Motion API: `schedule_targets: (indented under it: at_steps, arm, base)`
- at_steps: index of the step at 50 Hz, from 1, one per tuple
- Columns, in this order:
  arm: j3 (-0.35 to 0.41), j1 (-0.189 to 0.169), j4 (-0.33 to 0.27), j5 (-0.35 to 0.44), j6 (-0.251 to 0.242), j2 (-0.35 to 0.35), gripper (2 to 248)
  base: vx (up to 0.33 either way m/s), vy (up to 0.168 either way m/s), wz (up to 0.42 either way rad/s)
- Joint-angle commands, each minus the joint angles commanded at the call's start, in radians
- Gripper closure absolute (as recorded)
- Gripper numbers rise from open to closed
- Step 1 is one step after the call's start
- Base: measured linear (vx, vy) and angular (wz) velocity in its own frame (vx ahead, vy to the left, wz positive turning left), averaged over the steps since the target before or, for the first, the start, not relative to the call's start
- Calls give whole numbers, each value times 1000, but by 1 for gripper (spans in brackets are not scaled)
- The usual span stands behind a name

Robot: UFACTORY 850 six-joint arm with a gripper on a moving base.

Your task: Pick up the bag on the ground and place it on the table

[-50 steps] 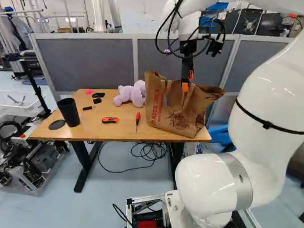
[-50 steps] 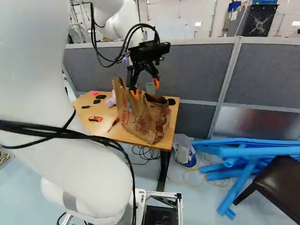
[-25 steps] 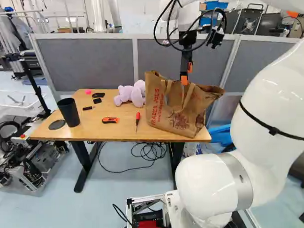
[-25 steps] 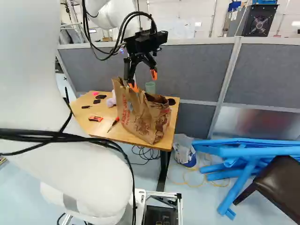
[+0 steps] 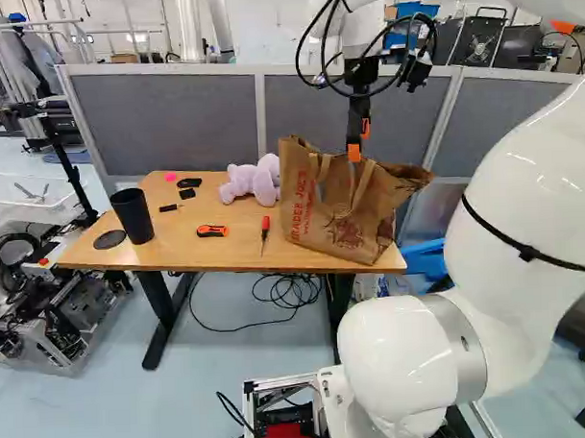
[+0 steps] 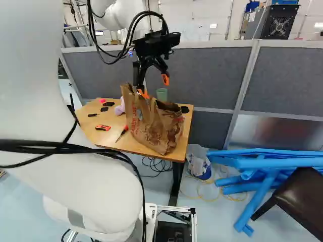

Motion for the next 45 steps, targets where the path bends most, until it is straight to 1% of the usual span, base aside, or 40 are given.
schedule_targets:
  at_steps: [36, 45]
  arm:
    - [0, 0, 0, 0, 0, 0, 3]
    - [0, 0, 0, 0, 0, 0, 3]
  base:
    - [0, 0, 0]
    - [-43, -1, 2]
